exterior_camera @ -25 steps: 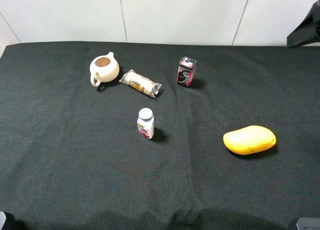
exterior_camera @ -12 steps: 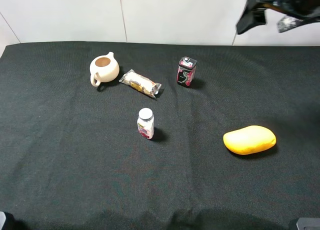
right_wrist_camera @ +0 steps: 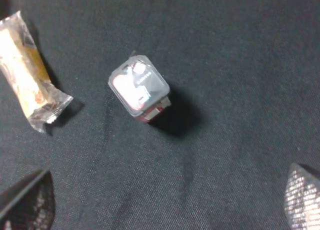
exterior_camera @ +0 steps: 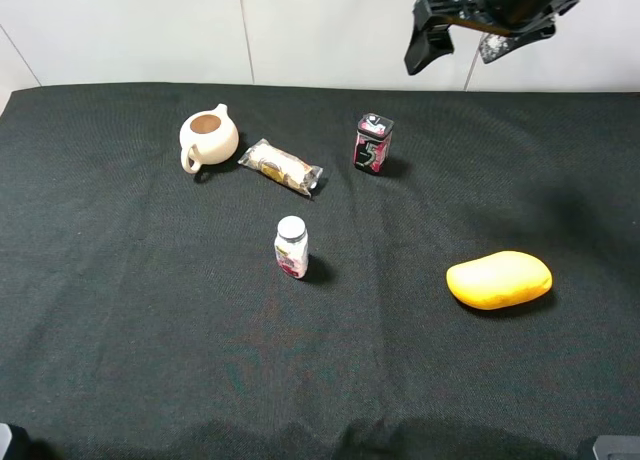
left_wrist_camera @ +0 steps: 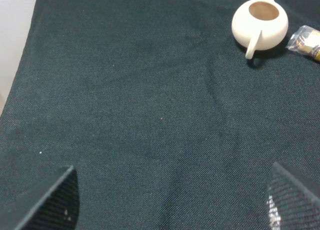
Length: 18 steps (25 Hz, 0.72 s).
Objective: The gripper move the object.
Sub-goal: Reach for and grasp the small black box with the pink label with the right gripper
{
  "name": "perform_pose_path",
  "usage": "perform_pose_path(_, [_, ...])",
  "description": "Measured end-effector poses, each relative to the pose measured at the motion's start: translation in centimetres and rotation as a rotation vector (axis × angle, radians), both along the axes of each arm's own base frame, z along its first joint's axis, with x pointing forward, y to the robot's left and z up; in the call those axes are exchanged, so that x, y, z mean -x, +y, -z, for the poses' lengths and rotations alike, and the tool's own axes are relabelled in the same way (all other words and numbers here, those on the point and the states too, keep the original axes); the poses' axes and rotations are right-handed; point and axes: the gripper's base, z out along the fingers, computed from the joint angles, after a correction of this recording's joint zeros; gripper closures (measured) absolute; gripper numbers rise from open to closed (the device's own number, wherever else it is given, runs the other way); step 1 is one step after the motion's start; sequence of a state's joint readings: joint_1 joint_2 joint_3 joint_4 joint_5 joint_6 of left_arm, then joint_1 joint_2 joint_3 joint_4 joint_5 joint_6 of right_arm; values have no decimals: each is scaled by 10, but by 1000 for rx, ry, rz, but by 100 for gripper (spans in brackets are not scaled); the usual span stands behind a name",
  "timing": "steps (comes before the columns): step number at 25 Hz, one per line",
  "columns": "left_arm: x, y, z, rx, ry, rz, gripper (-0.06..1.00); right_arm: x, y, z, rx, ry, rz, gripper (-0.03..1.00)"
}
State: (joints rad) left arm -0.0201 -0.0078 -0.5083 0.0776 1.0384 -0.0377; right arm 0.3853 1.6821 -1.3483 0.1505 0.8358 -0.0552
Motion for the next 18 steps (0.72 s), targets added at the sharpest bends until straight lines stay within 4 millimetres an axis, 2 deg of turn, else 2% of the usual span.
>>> perform_pose_path(12, [0, 0, 0, 0, 0, 0, 15, -21, 40, 24, 98, 59, -120, 27])
perform_pose_path(18, [0, 0, 0, 0, 0, 0, 15, -33, 54, 35, 146, 68, -207, 27])
